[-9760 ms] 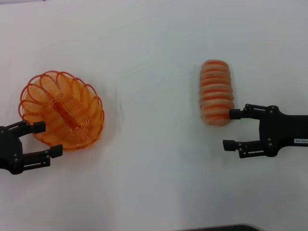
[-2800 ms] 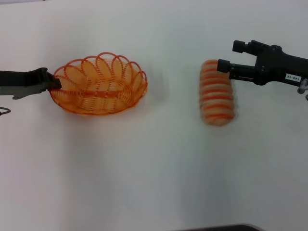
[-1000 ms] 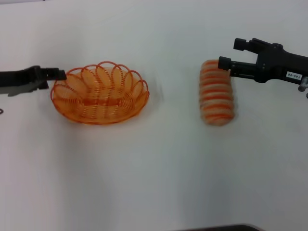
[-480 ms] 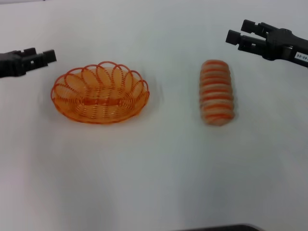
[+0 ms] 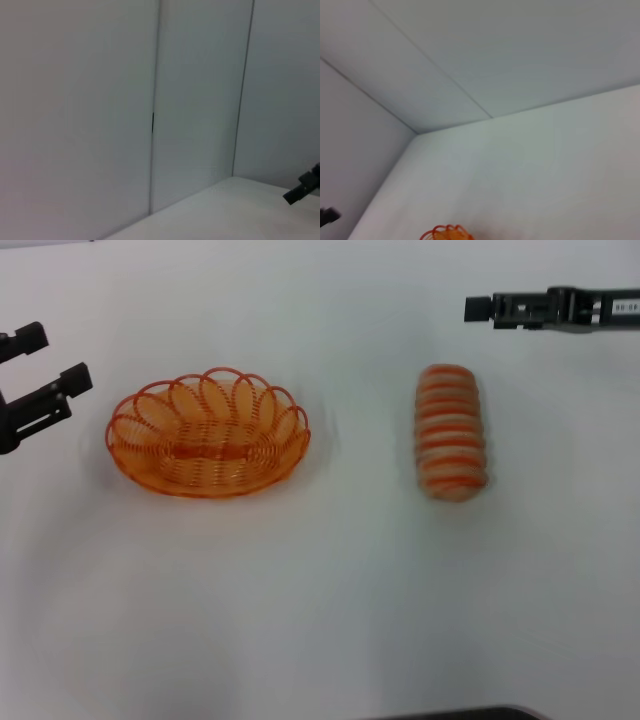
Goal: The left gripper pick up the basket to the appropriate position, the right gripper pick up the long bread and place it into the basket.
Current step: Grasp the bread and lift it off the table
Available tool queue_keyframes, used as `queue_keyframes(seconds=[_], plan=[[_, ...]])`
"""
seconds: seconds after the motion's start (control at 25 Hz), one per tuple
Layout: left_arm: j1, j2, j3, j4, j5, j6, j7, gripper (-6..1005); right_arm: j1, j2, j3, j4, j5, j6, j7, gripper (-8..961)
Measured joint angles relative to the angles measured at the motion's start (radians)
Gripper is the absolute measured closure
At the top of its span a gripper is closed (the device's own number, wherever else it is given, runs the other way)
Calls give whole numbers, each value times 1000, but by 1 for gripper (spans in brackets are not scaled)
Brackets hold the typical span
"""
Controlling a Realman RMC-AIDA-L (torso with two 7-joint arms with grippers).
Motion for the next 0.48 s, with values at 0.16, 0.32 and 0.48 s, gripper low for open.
queue_keyframes(seconds=[0.16,0.32,0.48], plan=[[17,0,-34,-33,-17,34,169,299,56,-12,-42,-85,-91,-6,213,22],[31,-1,-46,-47,-12,72,270,298,148,-29,-55,-93,-258,-33,368,22],[51,2,-50,-46,21,137,286,298,229,-16,-59,-96,-422,-96,460,22]])
